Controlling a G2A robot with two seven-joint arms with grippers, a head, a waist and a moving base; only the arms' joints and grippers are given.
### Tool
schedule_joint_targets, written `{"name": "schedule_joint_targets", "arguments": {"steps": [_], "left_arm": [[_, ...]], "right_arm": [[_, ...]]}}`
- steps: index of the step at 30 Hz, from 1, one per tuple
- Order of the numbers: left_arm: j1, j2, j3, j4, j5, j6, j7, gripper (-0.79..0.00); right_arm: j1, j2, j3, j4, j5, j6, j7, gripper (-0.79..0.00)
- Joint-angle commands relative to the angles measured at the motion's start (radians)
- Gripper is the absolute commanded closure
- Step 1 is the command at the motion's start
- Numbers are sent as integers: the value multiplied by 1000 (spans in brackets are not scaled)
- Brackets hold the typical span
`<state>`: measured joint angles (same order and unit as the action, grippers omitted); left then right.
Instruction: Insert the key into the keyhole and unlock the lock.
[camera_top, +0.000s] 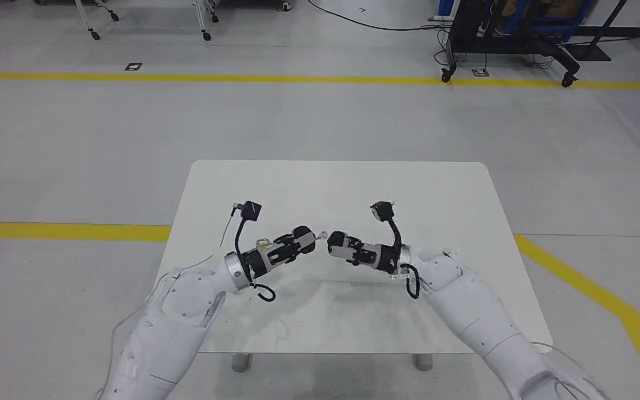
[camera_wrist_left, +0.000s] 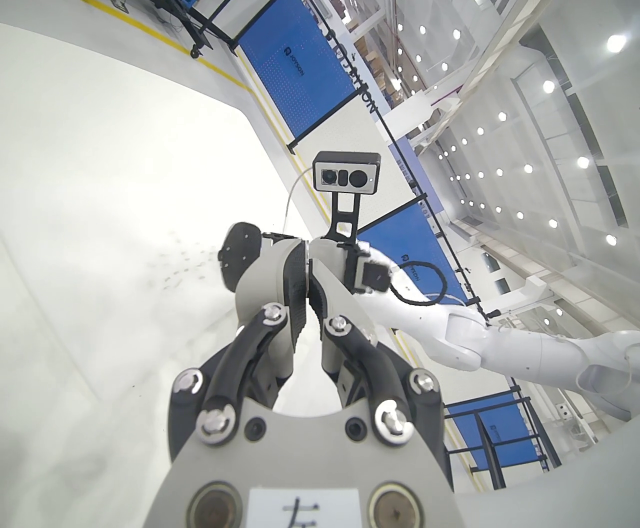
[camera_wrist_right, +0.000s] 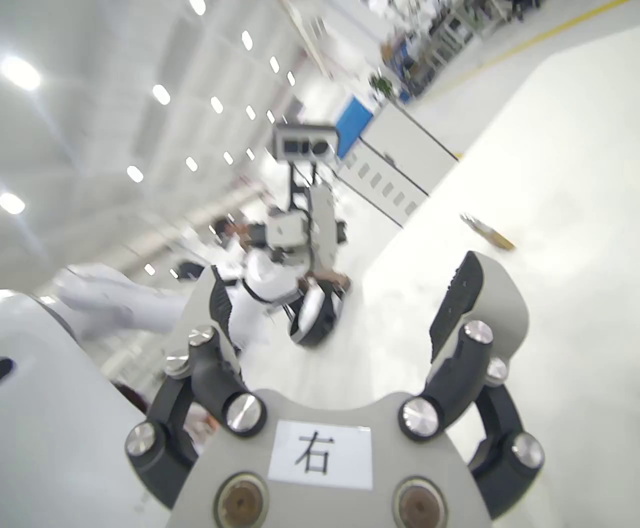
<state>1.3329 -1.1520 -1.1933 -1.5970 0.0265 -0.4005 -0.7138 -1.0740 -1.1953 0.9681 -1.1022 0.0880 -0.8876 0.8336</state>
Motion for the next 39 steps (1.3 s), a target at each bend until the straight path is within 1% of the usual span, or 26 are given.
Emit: {"name": "schedule_joint_targets", "arguments": {"steps": [1, 3, 5, 9, 11, 12, 14, 19, 21, 27, 34, 39], "left_arm": [[-3, 4, 5, 0, 20, -5, -49, 0], [-6, 5, 17, 0, 16, -15, -87, 0], [-13, 6, 28, 2, 0, -25, -123, 0], [-23, 9, 38, 13, -18, -29, -166, 0], [-25, 10, 43, 13, -30, -34, -183, 0], [-26, 11, 44, 13, -35, -37, -193, 0], [-27, 12, 45, 14, -40, -40, -202, 0], [-29, 16, 47, 15, -51, -50, -210, 0], [-30, 17, 51, 15, -51, -52, -219, 0], [-35, 20, 62, 18, -52, -55, -228, 0], [-39, 24, 67, 19, -48, -54, -226, 0], [-40, 26, 73, 18, -40, -53, -221, 0]], "right_arm": [[-23, 28, 57, -30, -65, -11, 70, -785], [-40, 57, 100, -85, -82, 37, 136, -785], [-68, 80, 130, -143, -66, 74, 173, -785], [-113, 109, 136, -222, 38, 104, 203, -779], [-114, 117, 112, -233, 78, 116, 215, -665], [-110, 120, 98, -231, 91, 119, 218, -643], [-94, 123, 69, -221, 103, 117, 216, -566], [-57, 132, 15, -183, 136, 92, 191, -548], [-44, 135, -1, -171, 149, 86, 185, -523], [-14, 148, -54, -155, 195, 81, 180, -391], [18, 159, -116, -142, 238, 69, 168, -372], [36, 168, -154, -135, 272, 57, 156, -379]]}}
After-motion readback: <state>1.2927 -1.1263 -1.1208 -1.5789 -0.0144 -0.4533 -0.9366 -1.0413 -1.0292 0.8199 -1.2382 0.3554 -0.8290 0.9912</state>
